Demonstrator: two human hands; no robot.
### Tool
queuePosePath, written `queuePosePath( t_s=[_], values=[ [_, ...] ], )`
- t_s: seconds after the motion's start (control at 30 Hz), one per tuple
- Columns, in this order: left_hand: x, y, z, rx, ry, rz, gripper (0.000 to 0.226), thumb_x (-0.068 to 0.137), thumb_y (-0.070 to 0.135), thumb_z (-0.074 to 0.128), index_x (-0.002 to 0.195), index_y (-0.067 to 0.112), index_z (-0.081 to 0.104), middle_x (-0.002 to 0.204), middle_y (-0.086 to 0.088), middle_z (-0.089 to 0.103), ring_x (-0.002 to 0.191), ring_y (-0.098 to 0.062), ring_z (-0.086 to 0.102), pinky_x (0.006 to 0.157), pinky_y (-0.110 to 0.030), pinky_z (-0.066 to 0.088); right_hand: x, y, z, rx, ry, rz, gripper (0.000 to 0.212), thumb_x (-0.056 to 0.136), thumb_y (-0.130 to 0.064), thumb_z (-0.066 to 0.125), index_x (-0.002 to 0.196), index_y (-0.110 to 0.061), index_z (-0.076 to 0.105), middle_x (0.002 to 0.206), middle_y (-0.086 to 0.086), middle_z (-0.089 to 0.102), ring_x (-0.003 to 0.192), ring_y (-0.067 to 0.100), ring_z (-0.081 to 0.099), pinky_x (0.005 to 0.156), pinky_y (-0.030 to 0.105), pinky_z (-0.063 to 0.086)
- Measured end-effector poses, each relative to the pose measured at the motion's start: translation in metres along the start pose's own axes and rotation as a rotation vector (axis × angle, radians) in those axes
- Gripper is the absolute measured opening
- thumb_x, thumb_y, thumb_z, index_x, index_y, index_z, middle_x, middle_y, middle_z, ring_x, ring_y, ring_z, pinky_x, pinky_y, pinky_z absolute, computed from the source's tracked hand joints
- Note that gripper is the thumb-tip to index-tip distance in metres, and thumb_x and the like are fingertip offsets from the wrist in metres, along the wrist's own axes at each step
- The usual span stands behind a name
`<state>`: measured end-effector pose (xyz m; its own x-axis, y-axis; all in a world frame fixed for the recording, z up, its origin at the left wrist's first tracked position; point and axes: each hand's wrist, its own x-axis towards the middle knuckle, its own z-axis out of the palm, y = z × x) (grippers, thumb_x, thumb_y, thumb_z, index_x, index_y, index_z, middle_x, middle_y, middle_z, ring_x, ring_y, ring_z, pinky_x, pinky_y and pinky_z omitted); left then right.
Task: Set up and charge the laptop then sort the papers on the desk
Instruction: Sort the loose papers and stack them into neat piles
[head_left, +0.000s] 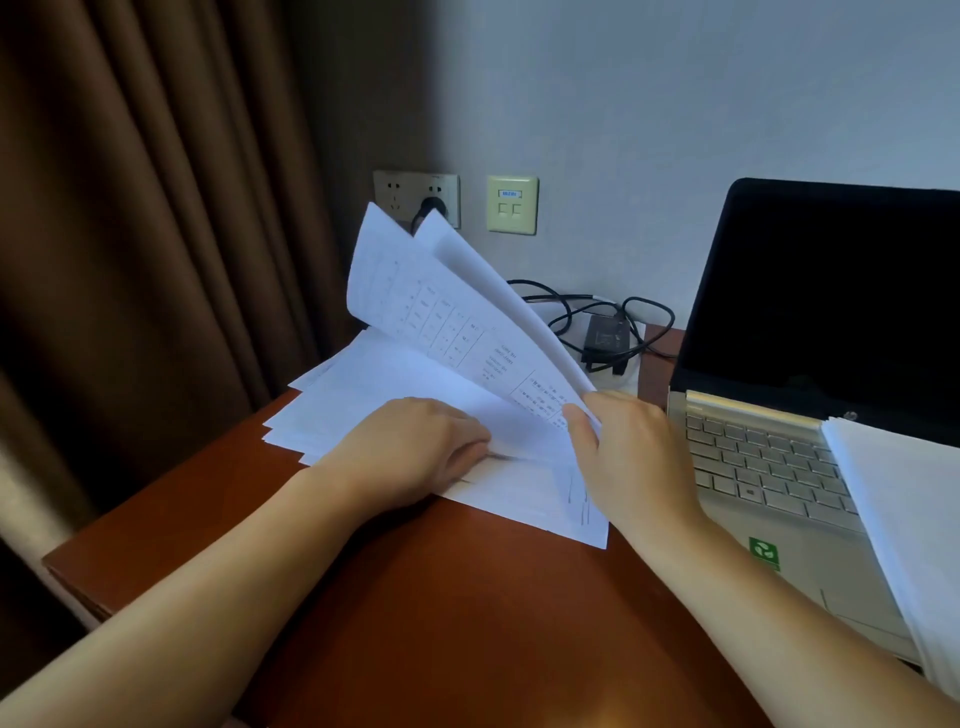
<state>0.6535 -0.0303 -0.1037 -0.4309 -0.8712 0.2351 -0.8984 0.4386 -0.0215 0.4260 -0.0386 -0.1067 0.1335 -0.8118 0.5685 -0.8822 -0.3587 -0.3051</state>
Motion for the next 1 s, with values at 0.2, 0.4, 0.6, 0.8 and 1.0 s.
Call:
queuePosePath(
  t_s=[0.2, 0.4, 0.6, 0.8, 1.0],
  values=[
    [-0.002, 0.0, -0.001, -0.035, -0.012, -0.012, 0.045, 0.089, 0.044, 0.031, 0.1, 0.021, 0.068, 0.096, 0.001, 0.07, 0.085, -0.019, 0.063, 0.077, -0.039, 0.052, 0.003, 0.007, 0.001, 0.186, 0.011, 0.1, 0.039, 0.099, -0.028, 0.051, 0.066, -0.008, 0.053, 0.054, 0.002, 0.048, 0.055, 0.031, 0.048, 0.047, 0.031, 0.027],
    [-0.002, 0.001, -0.003, -0.065, -0.016, -0.018, 0.04, 0.09, 0.039, 0.037, 0.103, 0.023, 0.071, 0.099, 0.001, 0.072, 0.091, -0.02, 0.064, 0.082, -0.038, 0.052, 0.003, 0.009, 0.004, 0.224, -0.024, 0.126, 0.038, 0.099, -0.03, 0.051, 0.066, -0.011, 0.054, 0.058, -0.001, 0.053, 0.052, 0.026, 0.047, 0.046, 0.027, 0.024],
    [-0.001, 0.001, -0.006, -0.14, 0.015, 0.012, 0.064, 0.091, 0.062, 0.02, 0.102, 0.027, 0.073, 0.098, 0.007, 0.073, 0.089, -0.013, 0.064, 0.084, -0.035, 0.05, 0.003, 0.006, 0.001, 0.21, -0.06, 0.114, 0.041, 0.098, -0.032, 0.052, 0.064, -0.011, 0.05, 0.051, -0.002, 0.044, 0.049, 0.023, 0.041, 0.046, 0.027, 0.02],
    [-0.005, -0.001, -0.004, -0.25, 0.165, 0.007, 0.038, 0.089, 0.056, 0.056, 0.088, 0.025, 0.079, 0.084, 0.01, 0.075, 0.076, -0.012, 0.067, 0.071, -0.033, 0.053, 0.001, 0.0, -0.004, 0.178, -0.109, 0.037, 0.043, 0.098, -0.031, 0.053, 0.064, -0.006, 0.044, 0.051, 0.006, 0.037, 0.049, 0.025, 0.032, 0.046, 0.03, 0.018],
    [-0.007, -0.007, -0.008, -0.309, 0.149, 0.017, 0.032, 0.093, 0.05, 0.055, 0.098, 0.028, 0.078, 0.095, 0.013, 0.075, 0.081, -0.009, 0.065, 0.077, -0.035, 0.054, 0.001, 0.001, -0.006, 0.168, -0.124, 0.033, 0.043, 0.098, -0.03, 0.053, 0.064, -0.007, 0.044, 0.051, 0.002, 0.036, 0.049, 0.023, 0.034, 0.046, 0.031, 0.02]
  ],
)
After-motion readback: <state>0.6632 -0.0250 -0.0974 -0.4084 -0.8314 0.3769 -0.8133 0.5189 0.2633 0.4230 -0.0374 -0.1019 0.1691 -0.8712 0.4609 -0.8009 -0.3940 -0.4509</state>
